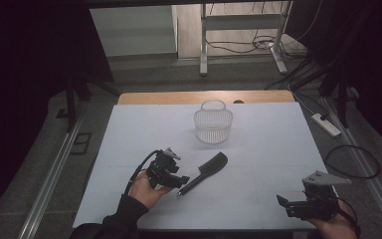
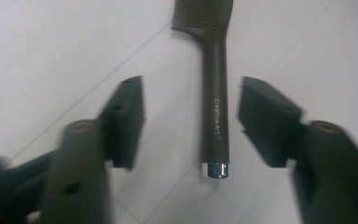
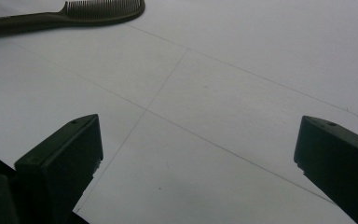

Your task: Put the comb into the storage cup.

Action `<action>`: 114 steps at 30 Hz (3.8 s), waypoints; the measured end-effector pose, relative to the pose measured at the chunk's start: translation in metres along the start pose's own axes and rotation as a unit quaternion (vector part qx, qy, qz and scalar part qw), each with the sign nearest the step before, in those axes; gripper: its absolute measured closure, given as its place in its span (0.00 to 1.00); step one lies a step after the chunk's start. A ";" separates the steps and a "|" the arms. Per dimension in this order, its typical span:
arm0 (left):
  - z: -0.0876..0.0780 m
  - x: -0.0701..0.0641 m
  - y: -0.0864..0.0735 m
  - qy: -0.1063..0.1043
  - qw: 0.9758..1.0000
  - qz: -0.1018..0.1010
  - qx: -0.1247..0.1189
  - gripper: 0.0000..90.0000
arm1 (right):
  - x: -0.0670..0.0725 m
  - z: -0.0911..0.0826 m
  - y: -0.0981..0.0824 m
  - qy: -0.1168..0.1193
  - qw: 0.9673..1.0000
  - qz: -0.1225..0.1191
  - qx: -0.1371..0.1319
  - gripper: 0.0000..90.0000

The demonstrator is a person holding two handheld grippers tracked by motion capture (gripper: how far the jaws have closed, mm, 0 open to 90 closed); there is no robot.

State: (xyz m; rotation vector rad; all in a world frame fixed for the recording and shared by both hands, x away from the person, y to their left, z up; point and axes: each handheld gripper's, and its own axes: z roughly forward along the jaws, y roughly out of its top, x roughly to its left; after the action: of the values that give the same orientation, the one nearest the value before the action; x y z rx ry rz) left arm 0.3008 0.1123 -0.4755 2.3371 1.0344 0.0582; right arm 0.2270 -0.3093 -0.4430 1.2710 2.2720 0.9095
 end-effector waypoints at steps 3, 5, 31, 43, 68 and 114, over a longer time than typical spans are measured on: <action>-0.005 0.001 0.000 -0.002 1.000 -0.001 -0.008 0.30 | 0.000 0.000 0.000 0.000 1.000 0.000 0.000 0.01; -0.008 0.000 0.001 -0.005 1.000 -0.003 -0.013 0.22 | 0.000 0.000 0.000 0.000 1.000 0.000 0.001 0.01; -0.013 -0.008 0.000 -0.015 1.000 0.020 -0.015 0.00 | 0.000 0.000 0.000 0.000 1.000 0.001 0.001 0.01; 0.002 -0.013 0.007 -0.016 0.999 0.031 0.002 0.00 | 0.000 0.001 0.000 0.000 1.000 0.000 0.002 0.01; 0.052 -0.017 0.005 0.004 0.996 0.036 0.085 0.00 | 0.000 0.001 0.000 0.001 1.000 -0.002 0.004 0.01; 0.047 -0.026 0.005 0.030 0.993 0.050 0.105 0.80 | 0.001 0.001 0.000 0.001 1.000 -0.006 0.003 0.01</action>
State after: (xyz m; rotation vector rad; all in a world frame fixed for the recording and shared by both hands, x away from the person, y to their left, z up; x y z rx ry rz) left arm 0.2978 0.0683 -0.5074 2.5915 0.9941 0.0593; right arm 0.2270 -0.3080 -0.4433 1.2585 2.2826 0.9003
